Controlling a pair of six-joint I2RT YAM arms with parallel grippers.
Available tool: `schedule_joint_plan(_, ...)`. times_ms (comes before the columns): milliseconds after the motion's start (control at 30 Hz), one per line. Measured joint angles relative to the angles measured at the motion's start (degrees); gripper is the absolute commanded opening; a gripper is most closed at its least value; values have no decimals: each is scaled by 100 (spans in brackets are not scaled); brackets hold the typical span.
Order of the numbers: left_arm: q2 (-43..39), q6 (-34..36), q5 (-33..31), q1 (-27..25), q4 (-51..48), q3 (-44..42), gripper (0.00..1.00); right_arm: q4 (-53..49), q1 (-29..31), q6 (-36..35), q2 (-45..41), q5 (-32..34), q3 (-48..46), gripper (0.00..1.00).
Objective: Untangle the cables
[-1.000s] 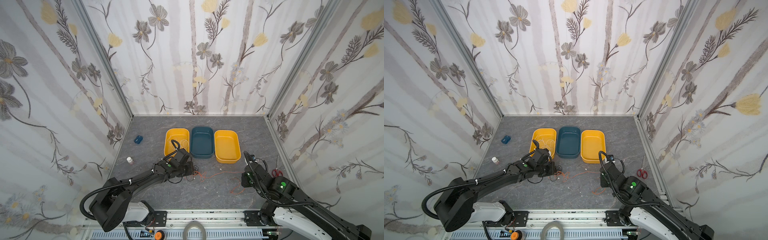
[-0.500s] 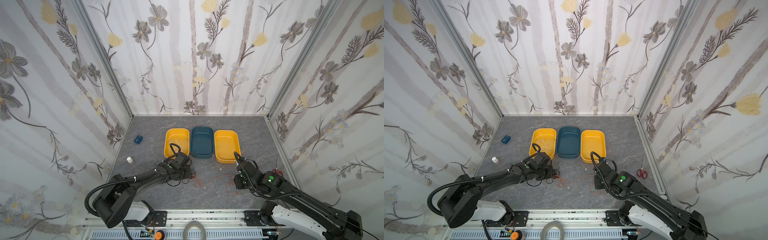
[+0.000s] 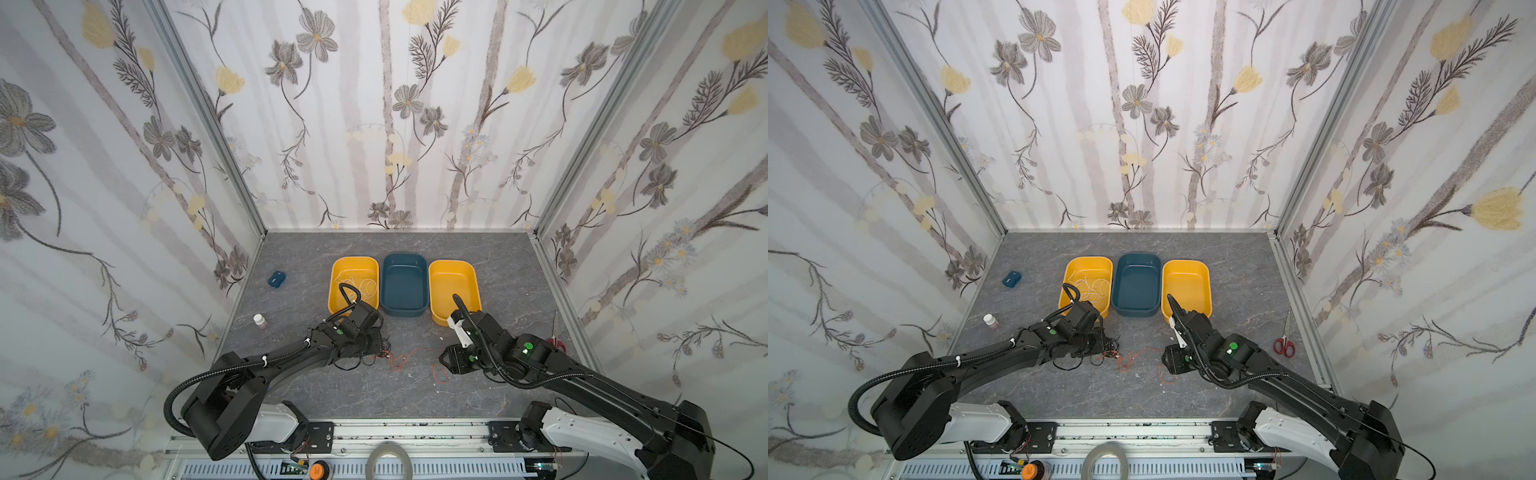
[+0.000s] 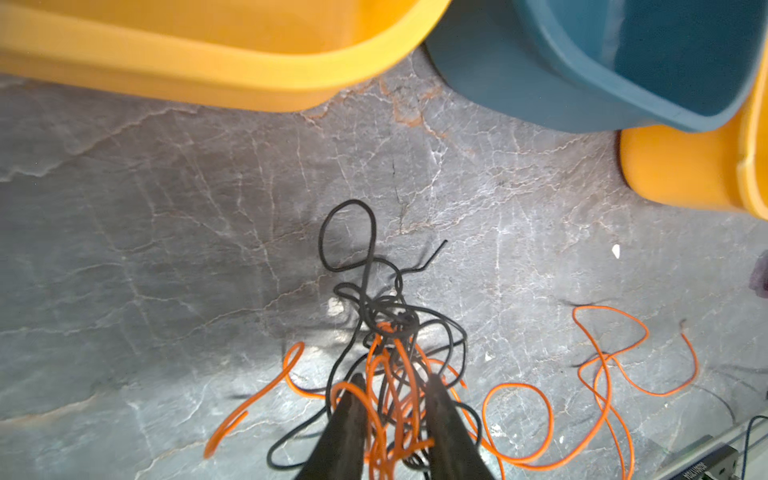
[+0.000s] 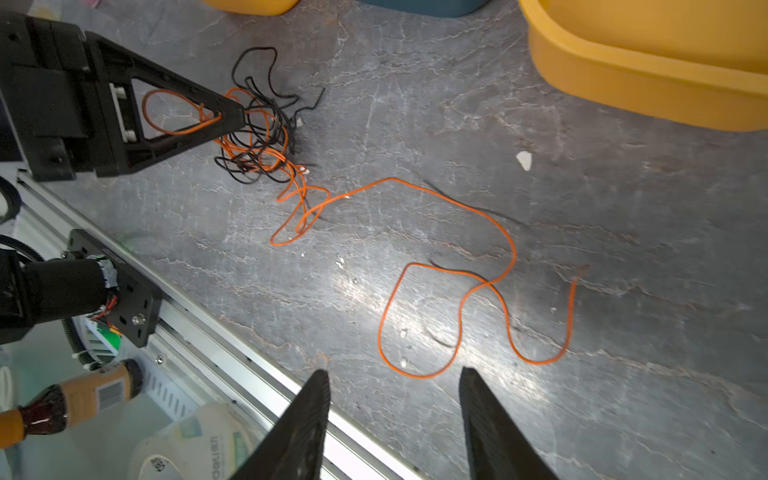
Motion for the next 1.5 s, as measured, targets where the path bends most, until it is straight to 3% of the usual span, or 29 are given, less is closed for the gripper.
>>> schedule_joint_plan(100,-168,2,-24,0,-79,24,31,686,50,472,334,-192,-118,59)
schedule_joint_plan(367,-525,2,-39,-2,-313,59,37,2308,315,1834,1290,-256,-321,60)
schedule_joint_plan(500,-695,4,-46,-9,-424,66,44,2693,417,2282,1718,-214,-376,58)
schedule_joint_plan(700,-997,22,7,-50,-472,76,47,3163,487,2605,2271,-83,-431,50)
schedule_joint_plan(767,-1038,22,125,-72,-455,90,47,3329,503,2649,2444,-83,-426,47)
schedule_joint_plan(933,-999,20,448,-146,-308,90,47,3598,555,2673,2723,-98,-328,20)
schedule_joint_plan(1100,-774,-31,811,-240,61,-22,50,3536,564,2588,2662,-98,-269,2)
schedule_joint_plan(1333,-636,-98,1351,-304,505,-201,60,3397,588,2002,2168,-31,-125,0)
schedule_joint_plan(1500,-662,516,1537,-302,544,-197,61,3010,581,1392,1974,-79,219,0)
